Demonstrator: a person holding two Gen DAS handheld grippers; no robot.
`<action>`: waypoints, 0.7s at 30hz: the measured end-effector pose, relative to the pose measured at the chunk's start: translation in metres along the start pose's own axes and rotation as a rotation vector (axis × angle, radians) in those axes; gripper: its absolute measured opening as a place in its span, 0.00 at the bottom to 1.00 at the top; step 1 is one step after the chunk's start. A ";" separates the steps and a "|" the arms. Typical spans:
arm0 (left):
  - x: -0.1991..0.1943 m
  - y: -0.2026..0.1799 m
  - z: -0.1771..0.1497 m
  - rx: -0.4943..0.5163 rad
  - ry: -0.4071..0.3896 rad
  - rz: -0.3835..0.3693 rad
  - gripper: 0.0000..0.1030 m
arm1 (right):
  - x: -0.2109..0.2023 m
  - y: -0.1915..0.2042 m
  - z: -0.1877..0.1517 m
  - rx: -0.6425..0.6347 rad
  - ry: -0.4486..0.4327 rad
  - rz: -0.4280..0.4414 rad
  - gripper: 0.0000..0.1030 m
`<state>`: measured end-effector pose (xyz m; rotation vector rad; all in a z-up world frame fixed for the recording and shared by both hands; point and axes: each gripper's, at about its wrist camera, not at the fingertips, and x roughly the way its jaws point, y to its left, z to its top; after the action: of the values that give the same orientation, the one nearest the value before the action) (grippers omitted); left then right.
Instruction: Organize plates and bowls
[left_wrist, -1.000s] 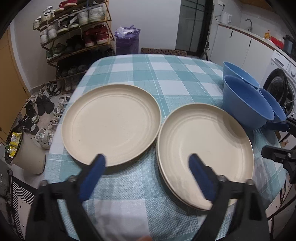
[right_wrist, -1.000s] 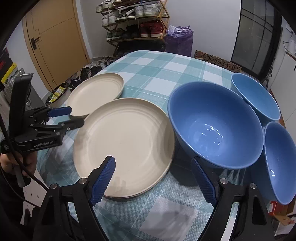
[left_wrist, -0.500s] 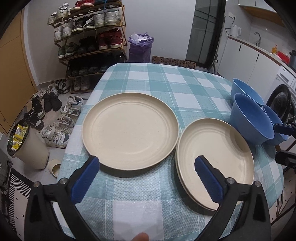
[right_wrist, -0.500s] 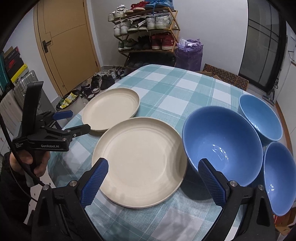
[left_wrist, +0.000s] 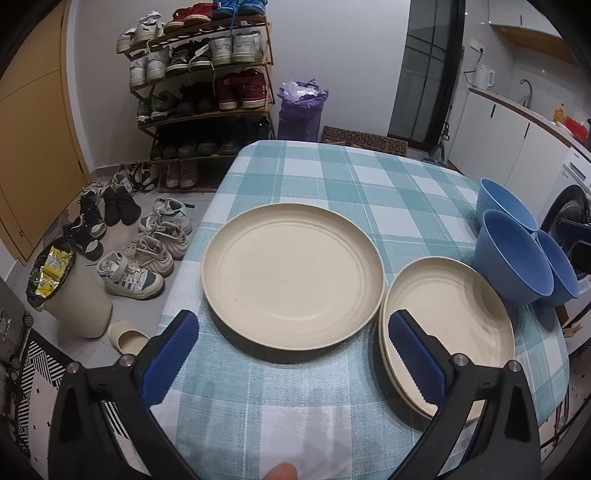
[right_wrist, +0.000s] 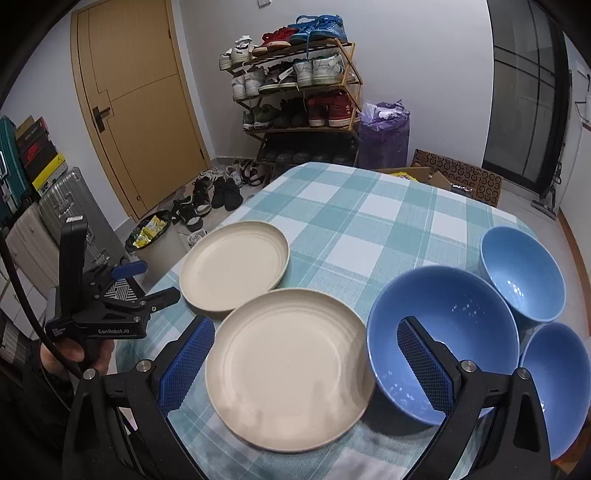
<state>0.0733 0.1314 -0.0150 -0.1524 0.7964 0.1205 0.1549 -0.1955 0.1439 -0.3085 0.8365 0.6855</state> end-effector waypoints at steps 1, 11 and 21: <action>-0.001 0.002 0.000 -0.003 -0.002 0.003 1.00 | 0.000 0.000 0.003 -0.001 -0.003 -0.001 0.98; -0.003 0.020 0.008 -0.034 -0.024 0.025 1.00 | 0.000 0.003 0.034 0.007 -0.024 0.010 0.98; 0.001 0.034 0.011 -0.047 -0.021 0.042 1.00 | 0.012 0.013 0.053 -0.004 -0.022 0.013 0.98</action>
<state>0.0760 0.1663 -0.0110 -0.1783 0.7767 0.1806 0.1830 -0.1540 0.1690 -0.2984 0.8169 0.7016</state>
